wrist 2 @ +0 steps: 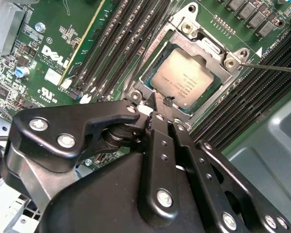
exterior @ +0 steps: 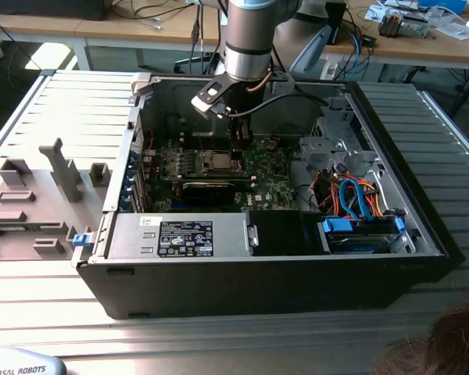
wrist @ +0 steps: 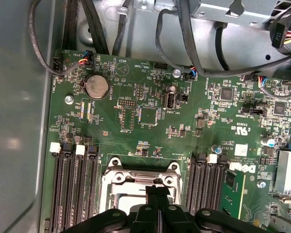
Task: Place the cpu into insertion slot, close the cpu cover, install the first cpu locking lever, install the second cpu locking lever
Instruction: 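Close the cpu cover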
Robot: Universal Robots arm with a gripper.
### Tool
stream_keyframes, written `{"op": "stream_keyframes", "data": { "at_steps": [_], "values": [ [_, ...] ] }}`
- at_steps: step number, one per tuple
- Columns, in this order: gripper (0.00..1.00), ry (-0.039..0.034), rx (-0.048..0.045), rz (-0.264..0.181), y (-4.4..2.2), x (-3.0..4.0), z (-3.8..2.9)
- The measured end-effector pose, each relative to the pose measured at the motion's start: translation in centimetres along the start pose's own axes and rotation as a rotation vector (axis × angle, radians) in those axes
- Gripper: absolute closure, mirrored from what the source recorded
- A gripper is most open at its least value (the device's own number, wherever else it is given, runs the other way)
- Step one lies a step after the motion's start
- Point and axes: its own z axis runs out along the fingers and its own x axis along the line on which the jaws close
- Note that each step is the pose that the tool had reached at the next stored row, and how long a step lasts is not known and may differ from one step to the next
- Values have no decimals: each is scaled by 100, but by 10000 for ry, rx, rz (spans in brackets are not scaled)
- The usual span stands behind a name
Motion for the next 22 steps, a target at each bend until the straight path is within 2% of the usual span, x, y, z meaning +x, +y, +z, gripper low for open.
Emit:
{"op": "stream_keyframes", "data": {
  "at_steps": [22],
  "values": [
    [89,0,0,0,-4,6,45]
  ]
}}
